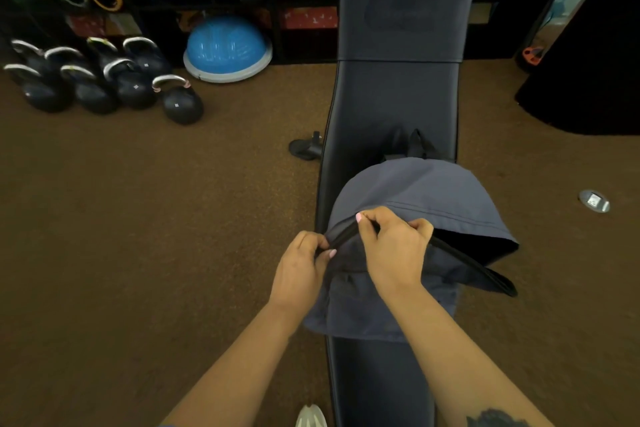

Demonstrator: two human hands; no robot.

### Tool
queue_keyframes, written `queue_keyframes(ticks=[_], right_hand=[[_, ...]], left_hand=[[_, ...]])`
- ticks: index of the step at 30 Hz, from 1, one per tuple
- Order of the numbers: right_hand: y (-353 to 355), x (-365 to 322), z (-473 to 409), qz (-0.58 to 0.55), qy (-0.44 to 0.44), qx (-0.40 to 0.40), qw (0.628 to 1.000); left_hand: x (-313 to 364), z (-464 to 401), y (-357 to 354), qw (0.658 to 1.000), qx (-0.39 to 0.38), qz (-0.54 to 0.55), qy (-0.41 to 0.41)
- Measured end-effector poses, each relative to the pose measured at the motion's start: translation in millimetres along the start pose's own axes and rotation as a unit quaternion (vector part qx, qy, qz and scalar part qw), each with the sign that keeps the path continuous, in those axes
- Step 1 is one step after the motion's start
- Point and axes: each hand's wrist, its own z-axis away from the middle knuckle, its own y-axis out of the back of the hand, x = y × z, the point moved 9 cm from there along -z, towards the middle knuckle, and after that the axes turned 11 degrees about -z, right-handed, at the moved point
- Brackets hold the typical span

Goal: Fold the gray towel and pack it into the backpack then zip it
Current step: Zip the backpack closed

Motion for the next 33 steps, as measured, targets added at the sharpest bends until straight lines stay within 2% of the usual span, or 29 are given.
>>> queue_keyframes(ticks=[5,13,18,24,29,33], right_hand=[[19.7,20.5,-9.7,-0.064,-0.075,0.026,0.995],[36.4,45.0,-6.9,-0.119,-0.125,0.072,0.982],[40.0,51.9,-7.7,-0.165,-0.152,0.069,0.972],[44.4,53.3,-12.2,-0.221,-0.176,0.076,0.956],[43.7,53.2,-10.2,-0.224,-0.179,0.077,0.955],[44.7,53.3,-10.3,-0.234,-0.176,0.077,0.953]], left_hand=[[-3.5,0.9,-2.0,1.0,-0.008,-0.011,0.002],[-5.5,3.4,-0.7,1.0,-0.01,-0.023,-0.012],[-6.1,3.5,-2.2,0.999,-0.006,-0.035,-0.01],[43.4,-10.8,2.5,0.995,0.034,-0.049,-0.084],[88.3,-32.7,7.9,0.991,0.068,-0.04,-0.112],[109.4,-45.7,5.5,0.989,0.063,-0.051,-0.12]])
